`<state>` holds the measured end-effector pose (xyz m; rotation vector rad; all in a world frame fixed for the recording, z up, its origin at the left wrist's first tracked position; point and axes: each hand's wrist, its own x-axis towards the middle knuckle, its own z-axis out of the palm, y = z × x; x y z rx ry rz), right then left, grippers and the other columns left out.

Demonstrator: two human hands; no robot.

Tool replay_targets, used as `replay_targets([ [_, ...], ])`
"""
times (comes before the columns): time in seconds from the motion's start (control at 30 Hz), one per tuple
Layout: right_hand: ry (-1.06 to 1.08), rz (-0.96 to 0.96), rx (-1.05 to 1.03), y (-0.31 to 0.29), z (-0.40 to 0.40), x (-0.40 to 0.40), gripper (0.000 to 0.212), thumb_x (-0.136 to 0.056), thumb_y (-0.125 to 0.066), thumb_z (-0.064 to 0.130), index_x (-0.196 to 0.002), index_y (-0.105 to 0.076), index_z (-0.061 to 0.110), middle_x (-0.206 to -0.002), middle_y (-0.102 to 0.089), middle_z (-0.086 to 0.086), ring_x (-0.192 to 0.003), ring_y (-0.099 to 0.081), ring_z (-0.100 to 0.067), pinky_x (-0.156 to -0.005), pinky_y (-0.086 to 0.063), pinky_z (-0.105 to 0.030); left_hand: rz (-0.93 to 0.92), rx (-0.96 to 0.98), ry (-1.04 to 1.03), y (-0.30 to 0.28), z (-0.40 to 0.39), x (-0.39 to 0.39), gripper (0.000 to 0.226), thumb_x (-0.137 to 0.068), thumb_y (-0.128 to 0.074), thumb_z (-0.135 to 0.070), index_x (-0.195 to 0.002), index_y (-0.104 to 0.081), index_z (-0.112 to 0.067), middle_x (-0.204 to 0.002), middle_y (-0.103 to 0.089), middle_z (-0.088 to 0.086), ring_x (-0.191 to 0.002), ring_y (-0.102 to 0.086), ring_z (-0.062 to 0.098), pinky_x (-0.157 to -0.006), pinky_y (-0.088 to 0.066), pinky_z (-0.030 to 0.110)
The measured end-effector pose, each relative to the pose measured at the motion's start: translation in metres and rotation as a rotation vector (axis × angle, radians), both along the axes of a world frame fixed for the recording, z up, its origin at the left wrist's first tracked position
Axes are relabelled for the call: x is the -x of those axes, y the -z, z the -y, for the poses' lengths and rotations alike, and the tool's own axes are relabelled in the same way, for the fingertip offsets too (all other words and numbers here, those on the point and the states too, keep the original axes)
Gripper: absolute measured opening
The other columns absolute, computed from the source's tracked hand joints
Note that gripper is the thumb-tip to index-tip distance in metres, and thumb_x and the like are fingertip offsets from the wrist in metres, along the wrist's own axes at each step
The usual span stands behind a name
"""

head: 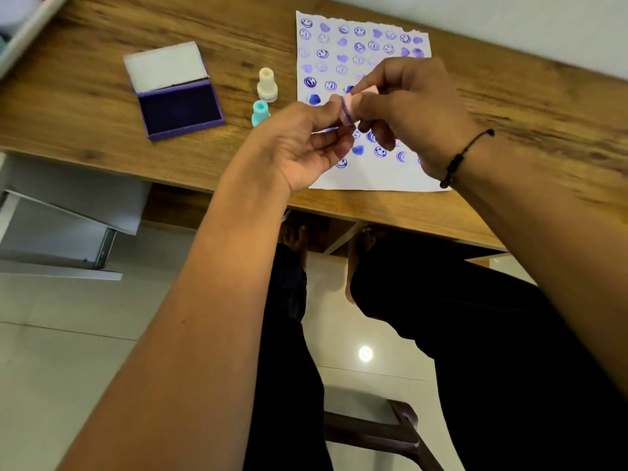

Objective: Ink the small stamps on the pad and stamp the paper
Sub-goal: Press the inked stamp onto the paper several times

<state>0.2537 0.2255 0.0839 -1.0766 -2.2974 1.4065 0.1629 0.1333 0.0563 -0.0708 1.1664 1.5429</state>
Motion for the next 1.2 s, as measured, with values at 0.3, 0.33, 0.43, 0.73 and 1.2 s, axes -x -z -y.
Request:
replay_targets([
  [0.3, -0.087, -0.02, 0.065, 0.004, 0.002, 0.006, 0.01, -0.083, -0.063, 0.01, -0.073, -0.063, 0.011, -0.057, -0.06, -0.006, -0.04, -0.049, -0.007, -0.041, -0.04, -0.019, -0.073, 0.079, -0.001, 0.002, 0.006, 0.002, 0.019, -0.088, -0.059, -0.022, -0.074, -0.061, -0.009, -0.064, -0.06, 0.005, -0.059, -0.053, 0.011, -0.047, -0.045, 0.015],
  [0.33, -0.092, -0.023, 0.074, 0.004, 0.003, 0.009, 0.007, -0.083, -0.063, 0.009, -0.076, -0.063, 0.009, -0.057, -0.06, -0.006, -0.041, -0.049, -0.008, -0.041, -0.04, -0.019, -0.088, 0.084, -0.011, 0.001, 0.007, 0.003, 0.02, -0.088, -0.058, -0.022, -0.072, -0.061, -0.009, -0.061, -0.06, 0.005, -0.058, -0.052, 0.011, -0.047, -0.044, 0.015],
  [0.43, -0.142, -0.01, 0.052, 0.001, 0.003, 0.023, 0.008, -0.083, -0.063, 0.01, -0.082, -0.064, 0.002, -0.061, -0.061, -0.007, -0.045, -0.049, -0.011, -0.044, -0.039, -0.022, -0.198, 0.092, -0.061, -0.003, 0.009, 0.012, 0.026, -0.088, -0.057, -0.024, -0.069, -0.061, -0.008, -0.061, -0.059, 0.006, -0.057, -0.049, 0.012, -0.049, -0.042, 0.016],
  [0.73, -0.347, 0.205, -0.516, -0.003, -0.023, 0.141, 0.027, -0.073, -0.069, 0.021, -0.093, -0.069, 0.003, -0.085, -0.06, -0.007, -0.073, -0.054, -0.019, -0.054, -0.038, -0.019, -0.33, 0.13, -0.34, -0.013, 0.025, 0.054, 0.019, -0.089, -0.056, -0.017, -0.085, -0.064, -0.001, -0.076, -0.063, 0.009, -0.068, -0.059, 0.013, -0.062, -0.052, 0.018],
  [1.2, -0.532, 0.413, -0.787, 0.028, -0.014, 0.202, 0.035, -0.085, -0.057, 0.028, -0.101, -0.064, -0.002, -0.103, -0.066, -0.023, -0.092, -0.06, -0.036, -0.074, -0.049, -0.036, -0.346, 0.289, -0.56, 0.007, 0.057, 0.119, 0.016, -0.084, -0.054, -0.004, -0.097, -0.061, 0.0, -0.067, -0.058, 0.005, -0.056, -0.052, 0.009, -0.049, -0.046, 0.013],
])
